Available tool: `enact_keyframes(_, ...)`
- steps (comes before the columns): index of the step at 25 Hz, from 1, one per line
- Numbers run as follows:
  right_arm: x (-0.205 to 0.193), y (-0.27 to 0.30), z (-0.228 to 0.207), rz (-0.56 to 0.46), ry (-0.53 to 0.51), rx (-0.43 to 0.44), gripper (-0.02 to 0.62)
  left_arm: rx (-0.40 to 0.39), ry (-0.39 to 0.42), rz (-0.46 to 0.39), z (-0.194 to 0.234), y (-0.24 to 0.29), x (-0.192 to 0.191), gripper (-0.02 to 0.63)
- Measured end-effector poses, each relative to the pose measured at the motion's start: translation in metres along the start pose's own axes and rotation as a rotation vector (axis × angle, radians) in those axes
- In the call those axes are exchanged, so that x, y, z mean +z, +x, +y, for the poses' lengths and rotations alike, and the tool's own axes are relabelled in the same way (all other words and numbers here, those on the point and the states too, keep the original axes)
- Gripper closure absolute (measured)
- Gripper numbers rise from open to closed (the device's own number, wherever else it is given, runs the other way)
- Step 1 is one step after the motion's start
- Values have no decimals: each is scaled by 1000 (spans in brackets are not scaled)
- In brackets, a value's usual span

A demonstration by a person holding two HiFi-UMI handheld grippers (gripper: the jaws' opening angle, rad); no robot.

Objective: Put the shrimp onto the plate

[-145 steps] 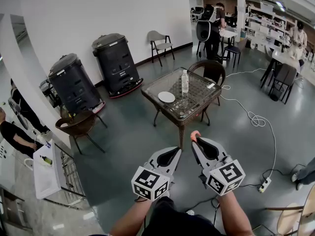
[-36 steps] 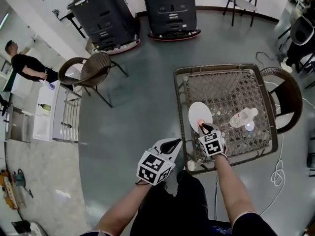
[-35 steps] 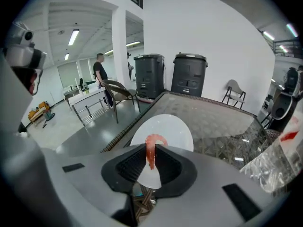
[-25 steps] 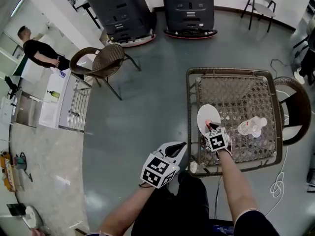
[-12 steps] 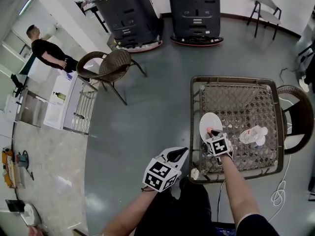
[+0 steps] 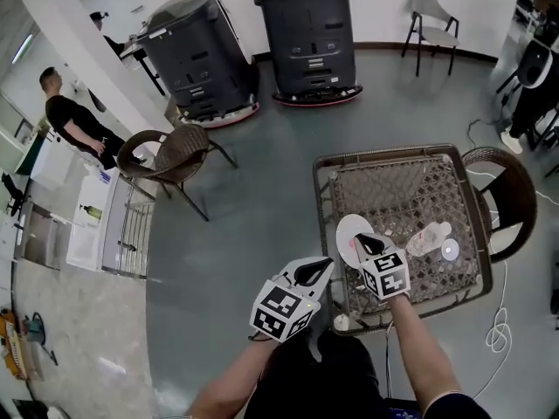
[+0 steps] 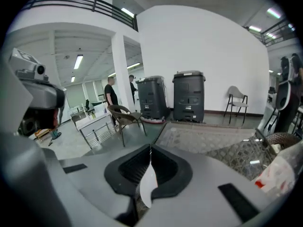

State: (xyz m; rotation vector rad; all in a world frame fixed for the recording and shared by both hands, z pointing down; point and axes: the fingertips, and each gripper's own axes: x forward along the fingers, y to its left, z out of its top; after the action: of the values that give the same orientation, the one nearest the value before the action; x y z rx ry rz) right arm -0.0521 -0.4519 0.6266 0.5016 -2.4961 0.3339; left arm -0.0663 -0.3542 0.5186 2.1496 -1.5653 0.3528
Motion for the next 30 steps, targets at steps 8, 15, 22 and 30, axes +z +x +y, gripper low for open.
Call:
enact_keyframes(8,95,-72,39,-251,-27,-5,591,-140,62,-53,-1,-8,44,597)
enact_keyframes(15,143,-121,56,-378,-36,16,591,-219,140,-84,-13,-10,69,597)
enact_keyframes(22,178,-154,77,-498,-71,28,591,-261,168,-133,-19,-24,93,597)
enact_keyframes(30,185,-167,79,-539,-62,19,591,-277,185,-159,-24,-31,104,597)
